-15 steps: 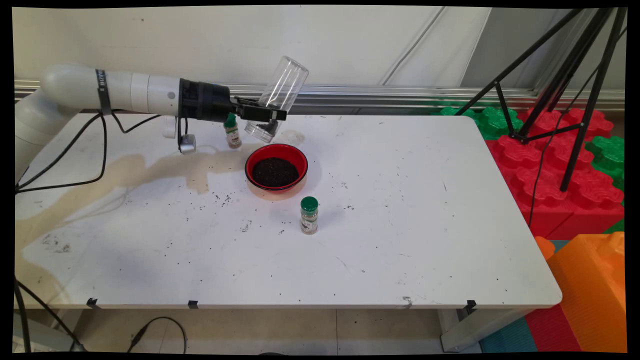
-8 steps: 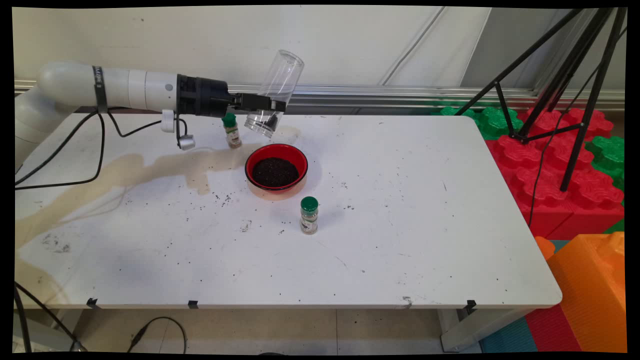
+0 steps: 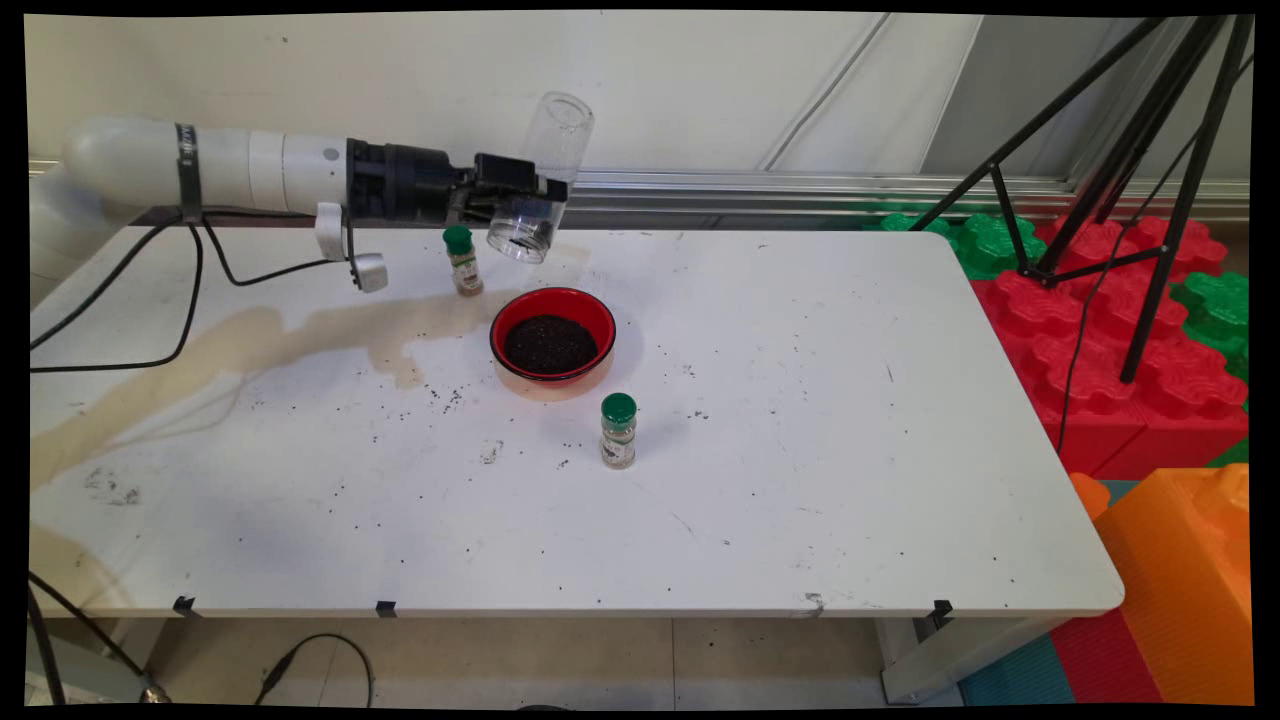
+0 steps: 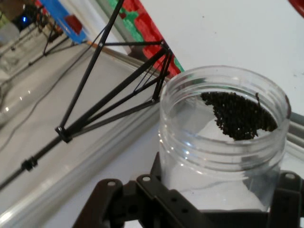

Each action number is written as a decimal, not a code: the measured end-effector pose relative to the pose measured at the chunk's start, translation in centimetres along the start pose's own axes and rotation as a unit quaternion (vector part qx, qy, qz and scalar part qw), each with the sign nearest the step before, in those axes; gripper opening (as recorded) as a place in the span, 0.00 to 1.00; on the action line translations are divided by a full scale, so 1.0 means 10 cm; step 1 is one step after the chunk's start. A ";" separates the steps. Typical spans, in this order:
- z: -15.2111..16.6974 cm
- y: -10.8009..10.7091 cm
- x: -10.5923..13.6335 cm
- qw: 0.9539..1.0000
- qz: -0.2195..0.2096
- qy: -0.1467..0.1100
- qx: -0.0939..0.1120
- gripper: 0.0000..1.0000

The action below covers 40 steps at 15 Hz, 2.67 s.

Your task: Pour the black seasoning powder in the red bowl

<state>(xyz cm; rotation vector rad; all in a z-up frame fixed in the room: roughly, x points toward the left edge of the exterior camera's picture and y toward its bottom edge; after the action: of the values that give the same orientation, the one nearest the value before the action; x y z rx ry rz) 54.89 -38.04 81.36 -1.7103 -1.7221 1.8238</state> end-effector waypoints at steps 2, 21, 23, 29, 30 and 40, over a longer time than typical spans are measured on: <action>-0.01 -0.01 -0.02 1.000 -0.030 -0.003 0.000 0.00; -0.09 -0.13 -0.16 0.925 -0.379 -0.014 0.013 0.00; -0.09 -0.14 -0.17 0.907 -0.420 -0.011 0.014 0.00; -0.09 -0.16 -0.19 0.851 -0.525 -0.002 0.014 0.00; -0.08 -0.16 -0.19 0.840 -0.543 0.000 0.014 0.00; -0.09 -0.20 -0.24 0.722 -0.691 0.017 0.017 0.00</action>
<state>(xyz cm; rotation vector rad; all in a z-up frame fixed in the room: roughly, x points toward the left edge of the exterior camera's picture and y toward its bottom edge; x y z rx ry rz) 55.27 -38.46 84.50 -0.0596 -1.9261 0.9715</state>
